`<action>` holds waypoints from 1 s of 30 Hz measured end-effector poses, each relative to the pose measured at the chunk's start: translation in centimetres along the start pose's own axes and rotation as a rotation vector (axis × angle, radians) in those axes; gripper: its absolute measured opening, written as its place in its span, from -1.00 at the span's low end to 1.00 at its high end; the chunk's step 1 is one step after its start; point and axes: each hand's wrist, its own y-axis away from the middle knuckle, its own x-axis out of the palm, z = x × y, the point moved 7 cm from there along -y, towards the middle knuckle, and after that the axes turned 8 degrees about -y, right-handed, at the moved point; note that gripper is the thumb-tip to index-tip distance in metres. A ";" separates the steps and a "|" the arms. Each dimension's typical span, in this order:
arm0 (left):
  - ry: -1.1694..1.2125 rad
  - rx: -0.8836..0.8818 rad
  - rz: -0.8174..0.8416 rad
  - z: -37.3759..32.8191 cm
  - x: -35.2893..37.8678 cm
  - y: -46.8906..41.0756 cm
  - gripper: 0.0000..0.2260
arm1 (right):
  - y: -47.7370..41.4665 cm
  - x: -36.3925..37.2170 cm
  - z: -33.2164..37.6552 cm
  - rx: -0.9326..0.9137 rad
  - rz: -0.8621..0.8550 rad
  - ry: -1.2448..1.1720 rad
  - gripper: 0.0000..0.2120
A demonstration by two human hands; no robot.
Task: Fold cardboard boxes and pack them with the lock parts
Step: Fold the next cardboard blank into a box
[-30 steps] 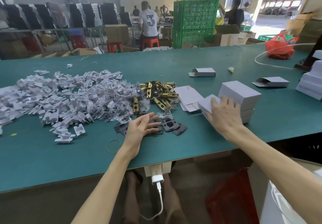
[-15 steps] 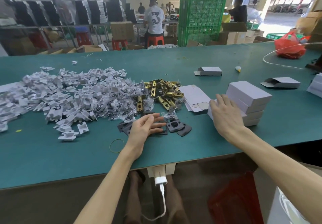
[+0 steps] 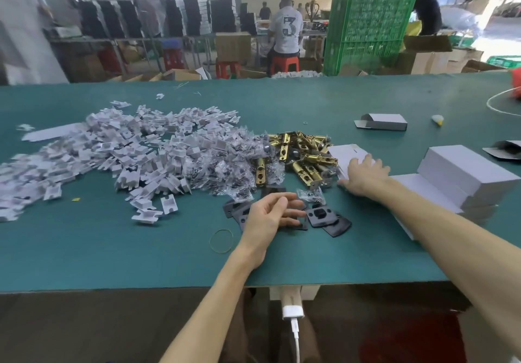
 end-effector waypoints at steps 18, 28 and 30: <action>0.032 -0.007 0.007 -0.2 0.1 0.1 -0.78 | 0.2 -3.5 0.1 -0.167 -0.100 -0.126 -0.62; 0.027 -0.026 -0.007 -0.3 0.0 0.4 -0.78 | 1.6 -7.7 -1.5 -0.144 -0.417 -0.041 -0.78; 0.021 -0.028 -0.009 -0.3 0.0 0.5 -0.78 | 1.4 -8.6 -2.8 -0.117 -0.460 -0.123 -0.86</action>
